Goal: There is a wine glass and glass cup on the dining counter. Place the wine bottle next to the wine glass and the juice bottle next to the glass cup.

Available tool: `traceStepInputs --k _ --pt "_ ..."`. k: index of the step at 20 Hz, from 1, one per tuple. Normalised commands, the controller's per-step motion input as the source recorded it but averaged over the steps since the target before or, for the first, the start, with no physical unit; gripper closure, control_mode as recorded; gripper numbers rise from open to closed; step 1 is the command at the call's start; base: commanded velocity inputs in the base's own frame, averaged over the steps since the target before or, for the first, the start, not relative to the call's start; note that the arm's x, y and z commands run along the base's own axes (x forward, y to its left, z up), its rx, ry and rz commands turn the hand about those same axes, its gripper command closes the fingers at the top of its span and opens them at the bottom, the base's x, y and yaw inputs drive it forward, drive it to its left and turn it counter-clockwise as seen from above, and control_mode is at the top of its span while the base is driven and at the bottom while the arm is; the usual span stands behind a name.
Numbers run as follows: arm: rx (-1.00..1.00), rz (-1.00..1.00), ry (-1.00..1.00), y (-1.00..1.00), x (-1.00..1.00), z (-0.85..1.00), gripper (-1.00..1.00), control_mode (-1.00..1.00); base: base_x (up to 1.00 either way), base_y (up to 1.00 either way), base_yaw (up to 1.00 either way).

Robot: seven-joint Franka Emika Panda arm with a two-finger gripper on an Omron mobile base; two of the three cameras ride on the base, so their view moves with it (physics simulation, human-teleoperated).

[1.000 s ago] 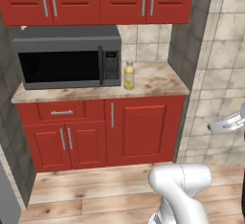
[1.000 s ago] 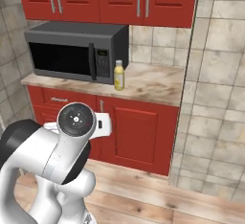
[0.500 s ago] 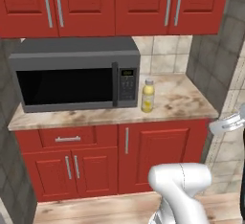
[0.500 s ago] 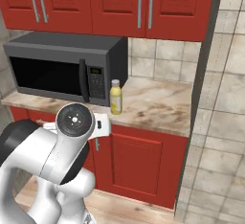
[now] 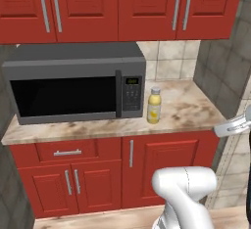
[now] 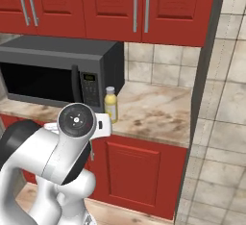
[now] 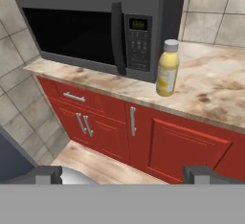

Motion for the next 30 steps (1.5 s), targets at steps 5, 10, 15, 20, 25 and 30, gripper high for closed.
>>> traceStepInputs --k 5,10,15,20,25,30 --pt "0.0 0.0 0.0 0.0 0.0 0.0 -1.0 1.0 0.36 0.07 0.0" --pt "0.0 0.0 0.0 0.0 0.0 0.0 -1.0 1.0 0.87 0.04 0.07" --pt "0.0 0.0 0.0 0.0 0.0 0.0 -1.0 1.0 0.31 0.04 0.03" --pt "0.0 0.0 0.0 0.0 0.0 0.0 -1.0 1.0 0.0 0.0 0.0" --pt "0.0 0.0 0.0 0.0 0.0 0.0 -1.0 1.0 0.0 0.0 0.0" --pt "0.0 0.0 0.0 0.0 0.0 0.0 -1.0 1.0 0.0 0.0 0.0"
